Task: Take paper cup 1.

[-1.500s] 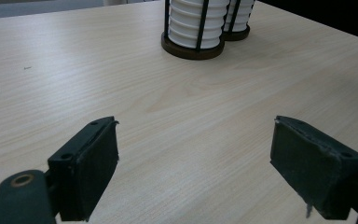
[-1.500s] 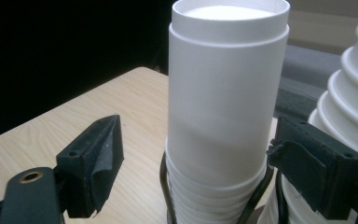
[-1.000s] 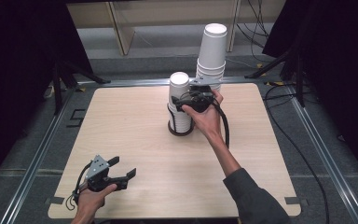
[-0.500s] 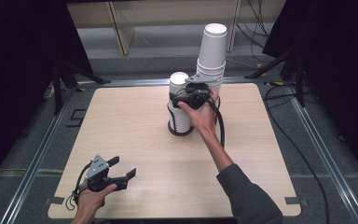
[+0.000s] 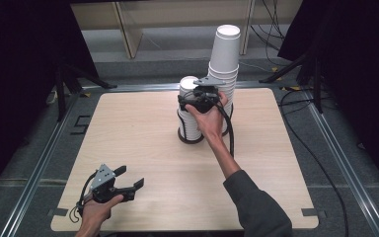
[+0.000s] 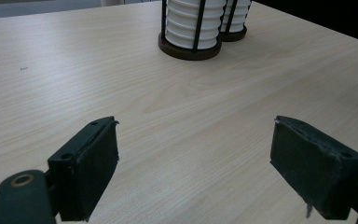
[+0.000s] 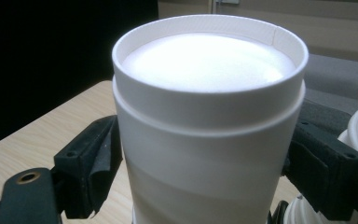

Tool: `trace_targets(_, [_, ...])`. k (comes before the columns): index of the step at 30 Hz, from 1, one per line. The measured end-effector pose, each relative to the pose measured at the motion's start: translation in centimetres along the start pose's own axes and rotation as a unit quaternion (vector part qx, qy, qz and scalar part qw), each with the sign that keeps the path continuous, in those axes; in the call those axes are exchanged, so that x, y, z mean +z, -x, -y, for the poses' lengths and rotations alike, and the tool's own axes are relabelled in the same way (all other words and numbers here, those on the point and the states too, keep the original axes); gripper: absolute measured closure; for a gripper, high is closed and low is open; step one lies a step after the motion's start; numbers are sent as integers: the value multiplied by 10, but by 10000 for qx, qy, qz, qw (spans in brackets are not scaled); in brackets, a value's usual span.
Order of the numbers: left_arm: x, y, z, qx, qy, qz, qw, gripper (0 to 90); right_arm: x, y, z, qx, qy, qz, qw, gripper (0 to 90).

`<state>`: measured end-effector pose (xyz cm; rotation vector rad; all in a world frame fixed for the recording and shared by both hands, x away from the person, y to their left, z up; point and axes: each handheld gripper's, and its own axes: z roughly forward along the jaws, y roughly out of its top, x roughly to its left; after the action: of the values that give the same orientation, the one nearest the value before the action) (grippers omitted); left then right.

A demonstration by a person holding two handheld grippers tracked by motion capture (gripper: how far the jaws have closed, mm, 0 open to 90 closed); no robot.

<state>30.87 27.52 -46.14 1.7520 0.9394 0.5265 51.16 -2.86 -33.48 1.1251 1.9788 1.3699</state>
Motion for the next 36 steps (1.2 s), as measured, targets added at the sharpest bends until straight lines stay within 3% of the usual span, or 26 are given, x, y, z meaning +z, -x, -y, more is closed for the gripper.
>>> trace_targets(2, [-2,2,0,-85,-91,-77,9999,147,1,0,-1,-72,2,76,9999,166])
trace_targets(3, [0,0,0,16,6,14,10000,147,2,-1,0,7,5,52,10000,170])
trace_targets(6, [0,0,0,29,7,20,10000,147,2,-2,-1,-7,-17,123,9999,186])
trace_targets(7, [-2,2,0,-96,-114,-88,9998,147,3,-1,-2,-14,-15,144,9999,197])
trace_targets(10, [0,0,0,24,-24,-11,10000,147,3,-1,-3,-18,27,143,9999,201])
trace_targets(12, [-2,2,0,-84,-103,-78,9999,147,3,-2,-3,41,-24,139,9999,205])
trace_targets(13, [0,-1,0,58,-25,7,10000,147,3,-3,-4,10,-14,165,9999,208])
trace_targets(14, [-2,2,0,-90,-126,-93,9998,147,3,-3,-4,10,-14,165,9999,208])
trace_targets(18, [-2,2,0,-78,-116,-82,9999,147,0,-4,-8,-50,81,185,9998,218])
trace_targets(26, [-2,2,0,-55,-140,-78,9999,147,-14,-9,-27,-175,275,167,9993,222])
trace_targets(27, [-2,2,0,-53,-140,-76,9999,147,-15,-10,-30,-48,338,118,9993,223])
trace_targets(28, [-2,1,0,-43,-141,-73,9999,147,-17,-9,-33,-224,367,166,9989,223])
trace_targets(29, [-2,2,0,-47,-142,-74,9999,147,-20,-11,-37,-138,425,123,9989,223])
trace_targets(32, [-2,1,0,-19,-165,-61,9998,147,-26,-10,-44,-284,508,100,9983,224])
trace_targets(34, [-1,1,0,10,-146,-38,9999,147,-30,-13,-49,-150,539,27,9984,224])
trace_targets(36, [0,1,0,-22,-128,-18,9999,147,-34,-12,-55,-295,625,48,9976,224])
